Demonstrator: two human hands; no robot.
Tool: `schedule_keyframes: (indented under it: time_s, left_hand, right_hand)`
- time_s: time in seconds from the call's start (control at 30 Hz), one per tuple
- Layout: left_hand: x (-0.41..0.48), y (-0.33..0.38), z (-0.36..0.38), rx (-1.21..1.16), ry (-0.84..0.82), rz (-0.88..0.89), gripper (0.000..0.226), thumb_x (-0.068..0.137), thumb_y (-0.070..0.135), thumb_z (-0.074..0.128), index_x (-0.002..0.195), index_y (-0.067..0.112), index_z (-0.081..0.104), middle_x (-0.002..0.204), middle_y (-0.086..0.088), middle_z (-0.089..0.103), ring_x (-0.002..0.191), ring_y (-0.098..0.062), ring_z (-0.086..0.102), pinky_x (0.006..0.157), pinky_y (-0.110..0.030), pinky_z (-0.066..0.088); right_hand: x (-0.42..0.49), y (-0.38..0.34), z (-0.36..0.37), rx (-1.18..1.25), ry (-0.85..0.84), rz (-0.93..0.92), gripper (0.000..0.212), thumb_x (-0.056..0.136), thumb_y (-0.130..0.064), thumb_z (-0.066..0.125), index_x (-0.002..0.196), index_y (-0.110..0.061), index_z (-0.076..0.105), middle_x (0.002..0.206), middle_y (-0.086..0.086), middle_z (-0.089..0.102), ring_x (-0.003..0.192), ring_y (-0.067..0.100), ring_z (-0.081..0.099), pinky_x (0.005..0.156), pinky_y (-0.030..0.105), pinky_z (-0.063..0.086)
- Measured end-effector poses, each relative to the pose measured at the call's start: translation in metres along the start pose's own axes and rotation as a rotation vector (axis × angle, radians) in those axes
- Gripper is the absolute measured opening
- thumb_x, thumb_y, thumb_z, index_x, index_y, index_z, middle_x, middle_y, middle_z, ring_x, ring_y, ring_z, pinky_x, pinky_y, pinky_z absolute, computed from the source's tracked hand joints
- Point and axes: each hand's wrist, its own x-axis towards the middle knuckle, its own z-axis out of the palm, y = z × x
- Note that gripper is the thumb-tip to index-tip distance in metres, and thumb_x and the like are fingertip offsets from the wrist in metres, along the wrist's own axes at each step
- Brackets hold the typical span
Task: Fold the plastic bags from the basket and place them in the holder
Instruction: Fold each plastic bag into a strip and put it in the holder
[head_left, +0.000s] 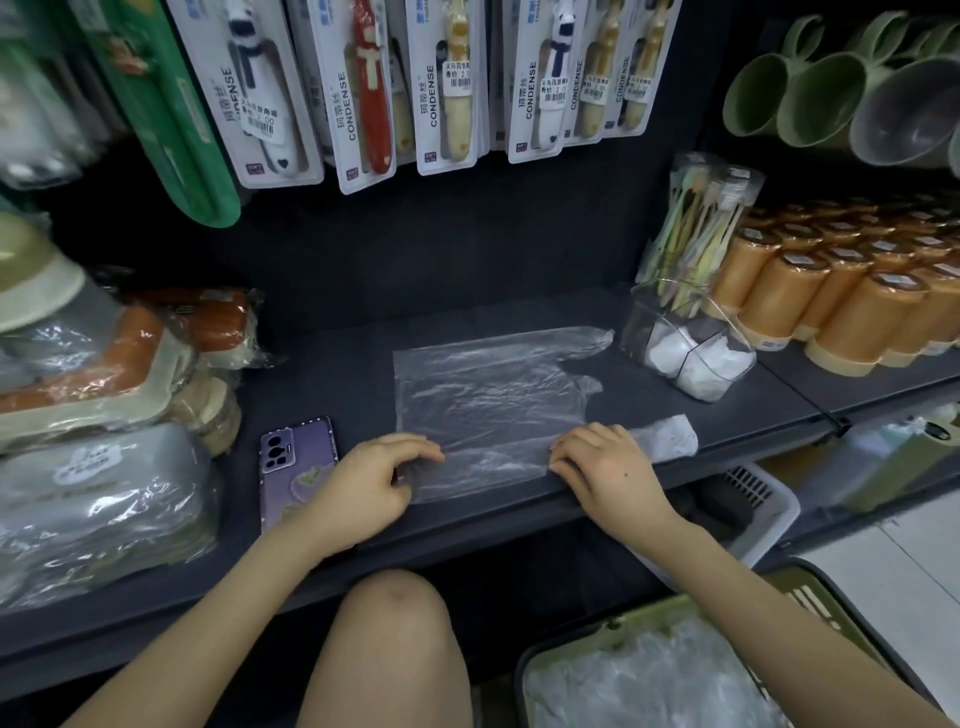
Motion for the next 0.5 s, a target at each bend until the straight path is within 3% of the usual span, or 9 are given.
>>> schedule_keyframes:
  time_s: [0.1,0.2,0.23,0.3,0.37,0.43,0.5]
  left_hand:
    - [-0.012,-0.001,-0.003,0.064,-0.064,0.037,0.065,0.062,-0.005,0.045,0.12,0.016,0.066,0.124,0.013,0.054,0.125,0.0,0.042,0.099,0.003,0.021]
    - [-0.014,-0.004,-0.002,0.078,-0.046,0.034,0.063,0.072,-0.012,0.058,0.125,0.02,0.063,0.127,0.016,0.049,0.124,0.002,0.041,0.101,0.0,0.023]
    - [-0.014,-0.005,-0.002,0.068,-0.013,0.03,0.054,0.075,-0.005,0.067,0.123,0.02,0.064,0.126,0.017,0.051,0.122,0.001,0.045,0.102,-0.004,0.028]
    - [-0.014,-0.005,-0.002,-0.002,0.013,-0.001,0.038,0.075,0.032,0.077,0.111,0.026,0.069,0.116,0.028,0.06,0.111,0.005,0.056,0.099,-0.015,0.04]
    - [-0.014,-0.002,-0.003,-0.195,-0.013,-0.069,0.047,0.065,0.065,0.069,0.1,0.033,0.069,0.102,0.027,0.069,0.1,0.004,0.064,0.093,-0.024,0.048]
    - [-0.011,-0.002,-0.001,-0.359,-0.01,-0.134,0.057,0.064,0.074,0.064,0.097,0.028,0.071,0.1,0.016,0.073,0.098,-0.003,0.067,0.091,-0.031,0.05]
    - [-0.008,0.0,0.003,-0.355,0.058,-0.152,0.054,0.071,0.07,0.056,0.084,0.02,0.072,0.087,0.011,0.073,0.082,-0.003,0.066,0.083,-0.035,0.05]
  right_hand:
    - [-0.002,-0.015,-0.016,0.06,-0.014,0.158,0.024,0.094,-0.024,0.046,0.078,-0.014,0.06,0.065,-0.003,0.062,0.059,0.021,0.055,0.068,0.031,0.042]
    - [-0.001,-0.023,-0.041,0.236,-0.21,0.347,0.015,0.098,-0.018,0.052,0.084,-0.022,0.057,0.073,-0.01,0.06,0.067,0.01,0.054,0.063,0.019,0.038]
    - [0.0,-0.025,-0.049,0.29,-0.275,0.385,0.018,0.097,-0.018,0.053,0.081,-0.026,0.055,0.073,-0.012,0.059,0.067,0.004,0.051,0.061,0.018,0.037]
    - [0.003,-0.027,-0.065,0.378,-0.358,0.426,0.025,0.096,-0.018,0.055,0.074,-0.03,0.054,0.07,-0.011,0.059,0.062,0.001,0.049,0.061,0.021,0.038]
    - [0.007,-0.031,-0.078,0.454,-0.414,0.447,0.023,0.095,-0.016,0.057,0.074,-0.025,0.058,0.07,-0.008,0.062,0.061,-0.001,0.053,0.062,0.017,0.042]
    - [0.014,-0.033,-0.086,0.514,-0.453,0.474,0.019,0.095,-0.015,0.059,0.076,-0.018,0.061,0.071,-0.003,0.064,0.062,0.0,0.057,0.062,0.013,0.043]
    - [0.026,-0.031,-0.091,0.527,-0.502,0.489,0.018,0.095,-0.017,0.058,0.078,-0.015,0.063,0.069,0.0,0.064,0.06,0.005,0.057,0.061,0.016,0.044]
